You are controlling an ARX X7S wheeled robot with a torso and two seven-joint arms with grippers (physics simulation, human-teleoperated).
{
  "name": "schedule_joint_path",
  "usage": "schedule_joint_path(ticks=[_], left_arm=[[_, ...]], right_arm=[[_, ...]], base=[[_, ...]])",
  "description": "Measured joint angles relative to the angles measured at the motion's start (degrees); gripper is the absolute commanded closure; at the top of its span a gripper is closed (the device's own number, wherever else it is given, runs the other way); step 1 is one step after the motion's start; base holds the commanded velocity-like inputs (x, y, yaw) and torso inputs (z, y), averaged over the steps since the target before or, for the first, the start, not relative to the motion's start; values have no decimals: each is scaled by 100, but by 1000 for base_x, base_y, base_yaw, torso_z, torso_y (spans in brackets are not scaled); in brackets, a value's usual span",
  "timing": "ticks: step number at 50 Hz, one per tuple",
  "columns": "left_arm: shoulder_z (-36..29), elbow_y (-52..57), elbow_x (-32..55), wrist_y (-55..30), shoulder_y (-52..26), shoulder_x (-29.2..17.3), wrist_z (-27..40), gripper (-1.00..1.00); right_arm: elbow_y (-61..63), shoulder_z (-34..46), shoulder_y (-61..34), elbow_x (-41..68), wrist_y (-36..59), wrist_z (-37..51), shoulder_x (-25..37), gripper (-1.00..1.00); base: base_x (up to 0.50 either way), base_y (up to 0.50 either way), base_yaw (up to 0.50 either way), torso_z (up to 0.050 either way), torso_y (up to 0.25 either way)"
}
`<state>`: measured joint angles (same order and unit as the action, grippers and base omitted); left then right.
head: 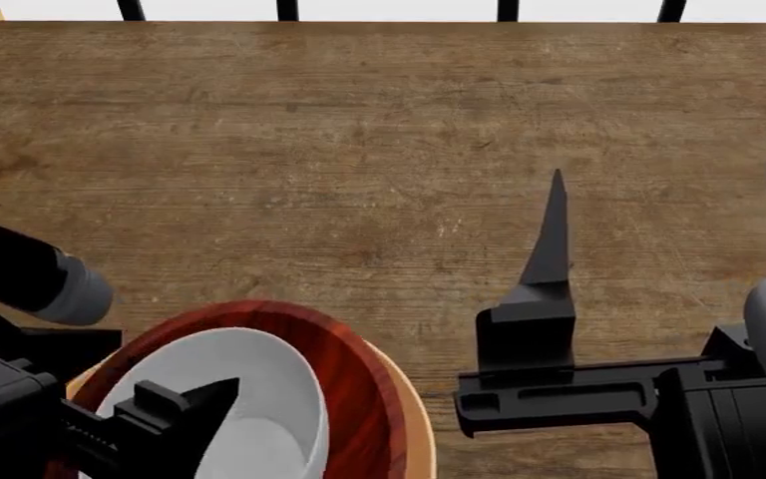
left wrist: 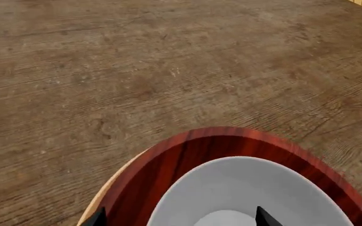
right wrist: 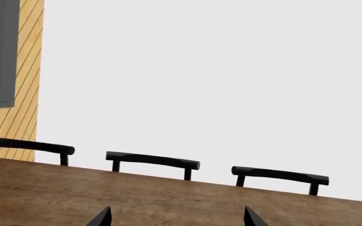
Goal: Stack the bowls from largest to smallest.
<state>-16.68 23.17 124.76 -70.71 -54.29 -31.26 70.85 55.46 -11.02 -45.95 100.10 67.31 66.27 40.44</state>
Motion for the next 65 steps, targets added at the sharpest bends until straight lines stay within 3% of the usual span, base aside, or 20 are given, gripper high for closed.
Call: schedule_joint_path(ticks=[13, 25, 35, 44, 65], left_arm=[[-57, 185, 616, 362, -688, -276, 388, -100], [326, 194, 1150, 547, -1438, -1055, 582, -100], [691, -286, 806, 43, -2136, -1689, 337, -100], [793, -1132, 115, -529, -2965, -1949, -147, -100], [218, -2879, -1191, -1385, -5241, -1656, -1203, -100]], right_arm=[[-4, 24, 33, -80, -9, -69, -23, -100], [-371, 116, -219, -651, 128, -620, -61, -100], [-1326, 513, -1434, -1091, 409, -1390, 179, -100], [-2401, 1118, -2714, -1712, 582, -2202, 221, -100], [-4673, 2536, -5318, -3188, 418, -3816, -94, -100]], base=[[0, 0, 0, 0, 0], [0, 0, 0, 0, 0], [0, 0, 0, 0, 0], [0, 0, 0, 0, 0], [0, 0, 0, 0, 0]])
